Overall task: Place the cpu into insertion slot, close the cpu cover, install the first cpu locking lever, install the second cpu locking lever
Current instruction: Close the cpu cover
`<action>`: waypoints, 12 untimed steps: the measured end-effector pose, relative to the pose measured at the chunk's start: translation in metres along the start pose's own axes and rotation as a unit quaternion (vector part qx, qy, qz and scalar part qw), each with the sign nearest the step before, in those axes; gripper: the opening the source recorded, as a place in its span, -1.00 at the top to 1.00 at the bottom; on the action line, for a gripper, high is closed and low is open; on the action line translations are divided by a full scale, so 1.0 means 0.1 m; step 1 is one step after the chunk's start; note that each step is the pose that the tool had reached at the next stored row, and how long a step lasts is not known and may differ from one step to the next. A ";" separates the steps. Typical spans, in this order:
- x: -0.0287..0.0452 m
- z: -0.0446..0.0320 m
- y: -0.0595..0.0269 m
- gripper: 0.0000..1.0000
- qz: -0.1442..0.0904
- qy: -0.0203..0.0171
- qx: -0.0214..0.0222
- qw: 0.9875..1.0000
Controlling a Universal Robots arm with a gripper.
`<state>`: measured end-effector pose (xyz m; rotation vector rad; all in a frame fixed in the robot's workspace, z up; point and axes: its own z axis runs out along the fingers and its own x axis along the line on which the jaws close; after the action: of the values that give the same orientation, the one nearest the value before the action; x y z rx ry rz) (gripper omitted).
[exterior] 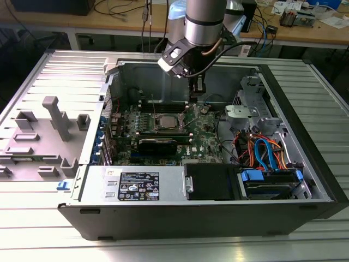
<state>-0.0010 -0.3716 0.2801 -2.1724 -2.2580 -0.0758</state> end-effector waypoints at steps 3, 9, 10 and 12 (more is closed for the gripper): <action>-0.001 0.000 0.018 0.79 0.000 0.000 0.000 1.000; -0.003 0.003 0.087 0.79 0.000 0.000 0.000 1.000; -0.003 0.003 0.099 0.79 0.000 0.000 0.000 1.000; -0.004 0.004 0.127 0.79 0.000 0.000 0.000 1.000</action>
<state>0.0117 -0.3715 0.2801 -2.1723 -2.2581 -0.0758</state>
